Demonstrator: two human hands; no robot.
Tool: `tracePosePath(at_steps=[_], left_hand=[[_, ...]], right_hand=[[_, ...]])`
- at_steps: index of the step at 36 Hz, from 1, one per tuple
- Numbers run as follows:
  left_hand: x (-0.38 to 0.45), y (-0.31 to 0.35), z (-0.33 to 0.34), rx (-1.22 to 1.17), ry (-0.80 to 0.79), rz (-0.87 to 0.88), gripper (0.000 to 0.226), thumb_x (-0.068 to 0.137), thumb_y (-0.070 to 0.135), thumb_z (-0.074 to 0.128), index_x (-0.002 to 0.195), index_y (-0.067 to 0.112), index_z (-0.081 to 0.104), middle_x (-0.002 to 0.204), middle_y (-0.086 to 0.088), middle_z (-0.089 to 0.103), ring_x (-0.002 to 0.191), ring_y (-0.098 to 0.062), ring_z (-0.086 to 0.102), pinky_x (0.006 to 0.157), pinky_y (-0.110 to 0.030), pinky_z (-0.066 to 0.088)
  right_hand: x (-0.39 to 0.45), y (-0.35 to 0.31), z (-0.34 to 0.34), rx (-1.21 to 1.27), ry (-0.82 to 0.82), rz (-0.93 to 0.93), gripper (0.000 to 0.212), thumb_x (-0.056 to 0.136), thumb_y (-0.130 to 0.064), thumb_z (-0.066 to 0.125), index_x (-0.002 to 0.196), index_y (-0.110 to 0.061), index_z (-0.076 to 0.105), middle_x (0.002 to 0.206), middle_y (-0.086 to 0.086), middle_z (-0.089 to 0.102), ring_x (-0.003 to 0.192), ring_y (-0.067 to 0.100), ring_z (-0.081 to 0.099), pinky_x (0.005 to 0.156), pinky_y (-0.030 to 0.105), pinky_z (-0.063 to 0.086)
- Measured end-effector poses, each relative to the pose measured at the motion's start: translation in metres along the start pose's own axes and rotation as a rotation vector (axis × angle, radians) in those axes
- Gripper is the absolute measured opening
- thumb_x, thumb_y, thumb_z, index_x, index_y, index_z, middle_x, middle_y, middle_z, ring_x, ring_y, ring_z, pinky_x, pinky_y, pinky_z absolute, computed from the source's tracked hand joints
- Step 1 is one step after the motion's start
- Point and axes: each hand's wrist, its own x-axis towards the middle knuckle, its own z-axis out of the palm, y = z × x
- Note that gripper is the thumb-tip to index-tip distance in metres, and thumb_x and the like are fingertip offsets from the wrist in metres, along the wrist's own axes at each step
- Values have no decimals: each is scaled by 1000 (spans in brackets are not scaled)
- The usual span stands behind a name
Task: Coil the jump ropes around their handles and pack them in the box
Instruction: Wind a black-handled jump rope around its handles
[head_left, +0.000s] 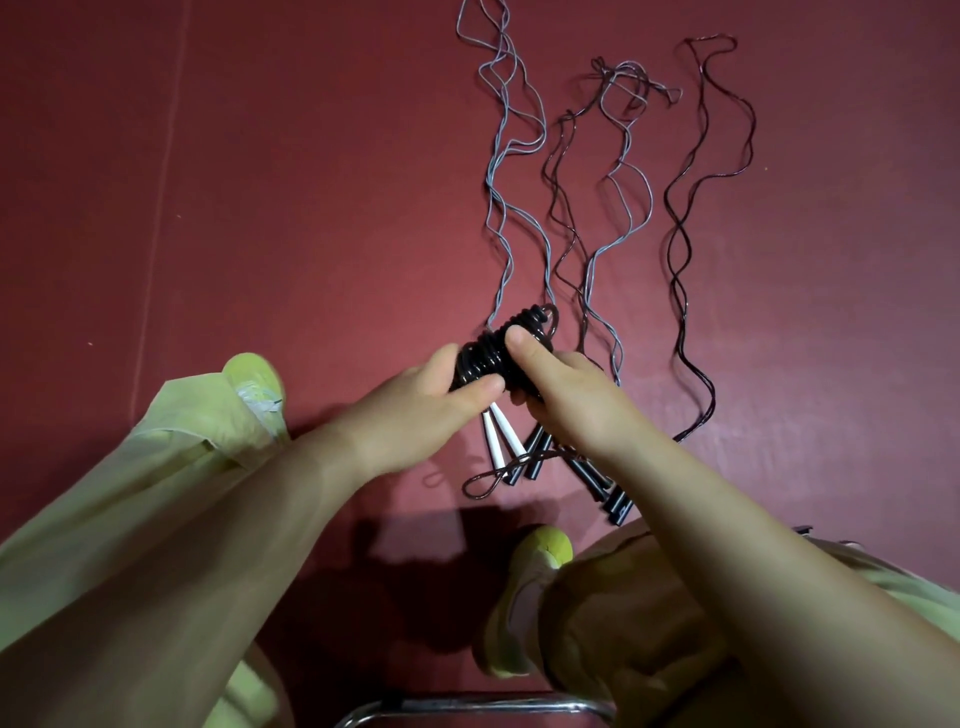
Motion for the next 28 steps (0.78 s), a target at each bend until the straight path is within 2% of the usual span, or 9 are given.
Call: tracePosePath(at_steps=[2,4,7,12,15,17,22,25,28], left_hand=[[0,3,-1,-212,-82,-16,52,73,71,42,98,27,55,91,5,65,86,-12,61,85,-34,46],[0,9,-3,-369,-150,-52,48,86,62,40,96,18,58,81,0,64,69,-10,59,73,-28,48],[1,15,-7,-585,-325,-132,60,86,67,33,97,14,59,73,-4,62,62,-16,56,66,-32,47],[-1,20,-12,-659,-504,-190,58,79,58,31,107,15,58,72,-6,66,61,-17,60,69,-33,48],[-2,17,-13,-696,-492,-208,52,78,54,37,90,16,69,69,-5,66,63,-17,61,67,-33,54],[-1,17,-12,-712,-446,-205,50,78,53,43,82,14,74,67,-3,64,62,-15,59,64,-32,56],[7,16,-4,-621,-270,-181,55,78,59,62,98,7,60,60,2,60,53,-9,55,62,-27,55],[10,16,0,-519,-196,-137,49,71,52,54,89,7,60,57,4,60,50,-8,53,63,-27,51],[12,14,3,-400,-116,-93,36,84,44,55,79,9,59,55,5,62,48,-7,53,52,-19,45]], right_hand=[[1,3,-2,12,18,4,61,93,-63,38,67,-12,58,33,-12,37,33,4,34,54,27,25],[2,6,-5,33,32,-3,61,92,-64,39,66,-12,59,35,-11,35,35,5,32,55,28,25],[3,9,-8,67,38,-57,60,86,-68,41,66,-14,60,43,-12,43,41,3,36,58,27,27],[4,10,-13,166,-34,-186,61,74,-70,40,72,-13,62,58,-2,41,52,10,35,58,29,27],[1,10,-15,217,-95,-238,52,80,-61,42,70,-12,53,56,-5,33,52,11,29,52,26,23],[1,11,-17,233,-122,-250,55,84,-56,42,74,-2,51,56,-6,32,53,12,28,51,24,23],[3,14,-22,230,-154,-95,48,97,-55,38,78,-14,56,63,4,52,47,10,51,44,15,35],[6,19,-21,228,-194,-2,58,98,-58,32,94,-8,62,64,3,57,51,16,56,51,24,42],[6,21,-20,164,-193,28,65,96,-62,30,93,-7,63,63,3,54,51,18,55,55,28,45]])
